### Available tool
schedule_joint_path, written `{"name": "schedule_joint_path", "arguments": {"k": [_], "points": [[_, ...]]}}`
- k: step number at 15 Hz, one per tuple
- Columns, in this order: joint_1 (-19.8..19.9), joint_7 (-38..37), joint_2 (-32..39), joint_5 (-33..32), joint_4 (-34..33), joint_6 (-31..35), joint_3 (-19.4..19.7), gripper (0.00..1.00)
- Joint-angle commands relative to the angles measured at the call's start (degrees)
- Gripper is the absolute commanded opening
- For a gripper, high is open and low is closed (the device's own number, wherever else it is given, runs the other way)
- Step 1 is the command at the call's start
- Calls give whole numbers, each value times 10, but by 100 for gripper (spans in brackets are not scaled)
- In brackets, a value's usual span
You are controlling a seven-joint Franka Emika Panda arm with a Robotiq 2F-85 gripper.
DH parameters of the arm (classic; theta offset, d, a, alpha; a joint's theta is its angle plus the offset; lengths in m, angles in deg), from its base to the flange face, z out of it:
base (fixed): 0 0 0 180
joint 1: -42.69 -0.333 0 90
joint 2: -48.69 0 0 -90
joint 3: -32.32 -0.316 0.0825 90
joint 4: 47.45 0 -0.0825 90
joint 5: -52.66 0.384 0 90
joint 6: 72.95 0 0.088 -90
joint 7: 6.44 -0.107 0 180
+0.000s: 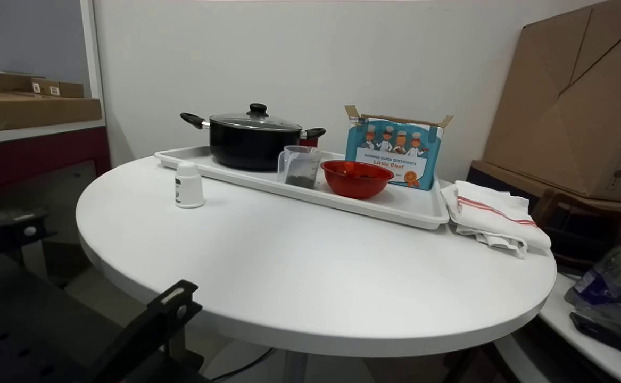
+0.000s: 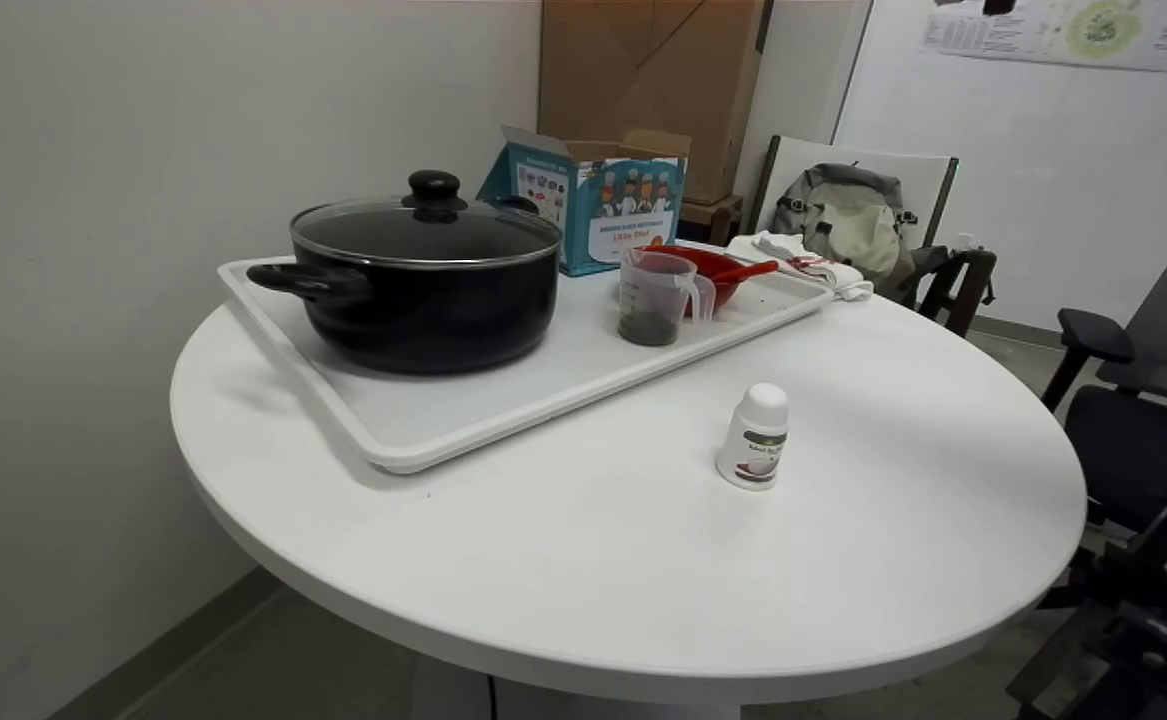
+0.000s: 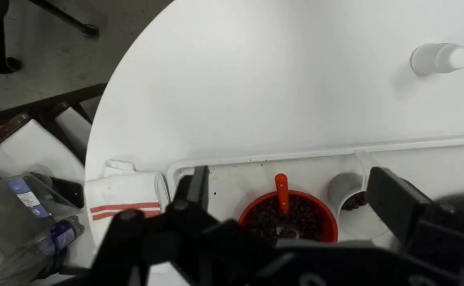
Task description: Use the spoon to scoop some beans from the red bowl into the jar
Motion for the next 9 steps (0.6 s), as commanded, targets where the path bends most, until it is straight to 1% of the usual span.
{"name": "schedule_joint_path", "arguments": {"k": [1,4,9], "points": [[-5,-15,93,12,-44,59,-5,100],[-8,-13,168,23,-76,97,-12,100],[-4,-5,281,56,-169,92,-29,100]]}}
